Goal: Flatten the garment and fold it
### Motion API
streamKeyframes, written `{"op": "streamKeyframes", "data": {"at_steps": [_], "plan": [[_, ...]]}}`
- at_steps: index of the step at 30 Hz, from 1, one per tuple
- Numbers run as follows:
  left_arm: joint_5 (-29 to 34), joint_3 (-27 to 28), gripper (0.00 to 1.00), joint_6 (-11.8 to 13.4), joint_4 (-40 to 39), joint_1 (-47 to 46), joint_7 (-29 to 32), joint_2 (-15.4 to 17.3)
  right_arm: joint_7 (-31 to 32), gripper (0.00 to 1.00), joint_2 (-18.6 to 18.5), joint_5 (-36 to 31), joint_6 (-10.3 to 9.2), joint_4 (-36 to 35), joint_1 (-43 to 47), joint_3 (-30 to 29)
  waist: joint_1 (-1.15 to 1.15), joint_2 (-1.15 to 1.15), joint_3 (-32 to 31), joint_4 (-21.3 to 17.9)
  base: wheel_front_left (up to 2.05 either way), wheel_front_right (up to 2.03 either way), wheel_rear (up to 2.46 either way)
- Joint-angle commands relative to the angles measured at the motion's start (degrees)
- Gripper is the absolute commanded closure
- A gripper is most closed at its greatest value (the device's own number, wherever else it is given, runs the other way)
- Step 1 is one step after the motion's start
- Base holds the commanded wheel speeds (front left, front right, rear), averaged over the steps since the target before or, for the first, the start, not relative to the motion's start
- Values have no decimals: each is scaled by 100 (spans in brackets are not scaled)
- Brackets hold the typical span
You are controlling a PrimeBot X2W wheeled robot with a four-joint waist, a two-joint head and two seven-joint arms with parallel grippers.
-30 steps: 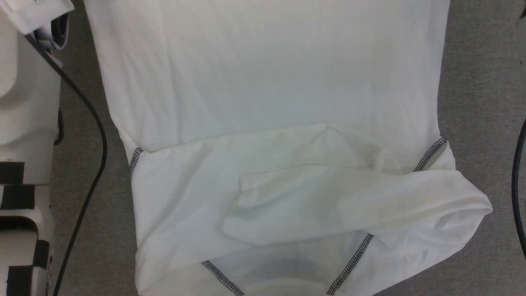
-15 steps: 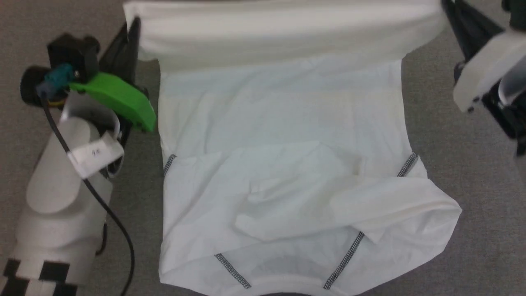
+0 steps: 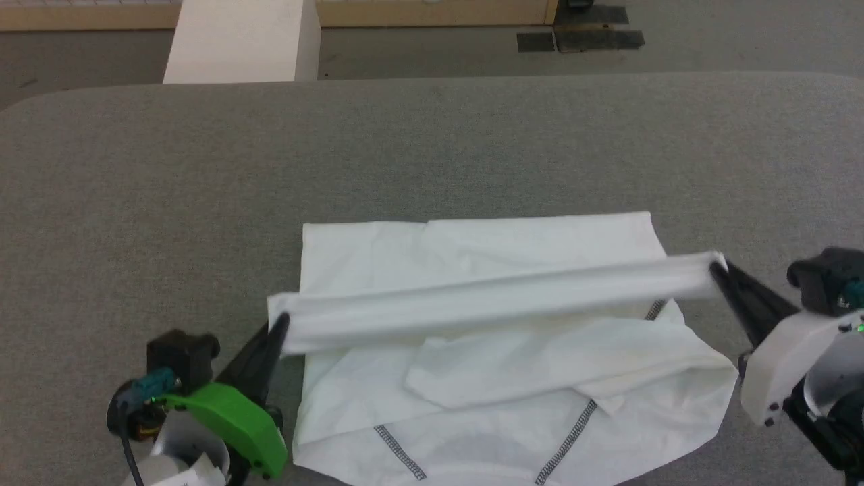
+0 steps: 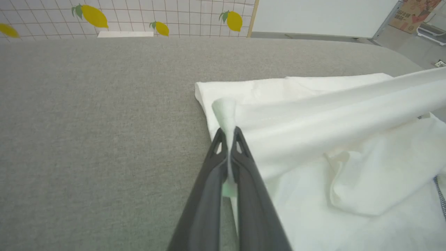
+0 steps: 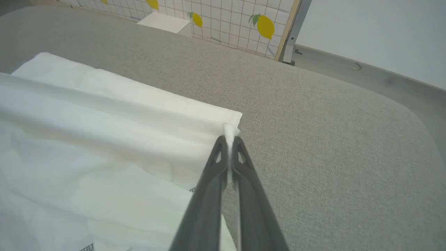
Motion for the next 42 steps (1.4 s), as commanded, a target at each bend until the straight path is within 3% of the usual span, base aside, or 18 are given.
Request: {"op": "streamKeyframes", "data": {"at_steps": [1, 11, 16, 22, 23, 24, 25, 26, 32, 42], "plan": [[-77, -1, 100, 59, -96, 244, 88, 73, 93, 100, 64, -70, -12, -97, 252, -103, 1, 0, -207, 134, 0, 0, 0], [-366, -221, 100, 24, -63, 1070, 419, 131, 1073, 100, 553, -251, -12, -401, 1645, -484, 1, 0, -311, 207, 0, 0, 0], [-311, -442, 100, -64, 288, 1075, 448, 77, 1422, 100, 774, -424, -12, -301, 1925, -544, 1, 0, -306, 180, 0, 0, 0], [-267, -708, 100, -149, 719, 1066, 446, -56, 1418, 100, 981, -505, -12, 109, 1897, -415, 1, 0, -308, 135, 0, 0, 0], [-268, -734, 66, -150, 793, 1067, 445, -80, 1393, 100, 1005, -508, -12, 159, 1884, -404, 1, 0, -317, 132, 0, 0, 0], [-268, -755, 17, -143, 856, 1070, 462, -97, 1358, 60, 1017, -514, -12, 186, 1874, -399, 1, 0, -325, 132, 0, 0, 0], [-271, -779, 0, -134, 927, 1067, 475, -121, 1336, 16, 1035, -506, -12, 221, 1878, -396, 1, 0, -341, 137, 0, 0, 0], [-277, -781, 0, -124, 955, 1064, 464, -140, 1307, 0, 1063, -487, -12, 227, 1883, -428, 1, 0, -360, 144, 0, 0, 0], [-274, -648, 0, 33, 815, 1104, 145, -202, 962, 0, 1303, -327, -12, 17, 2018, -721, 1, 0, -563, 230, 0, 0, 0], [79, -196, 0, 513, 246, 1005, -1036, -287, 559, 0, 1935, -37, -12, -382, 1832, -1649, 1, 0, -808, 318, 0, 0, 0]]}}
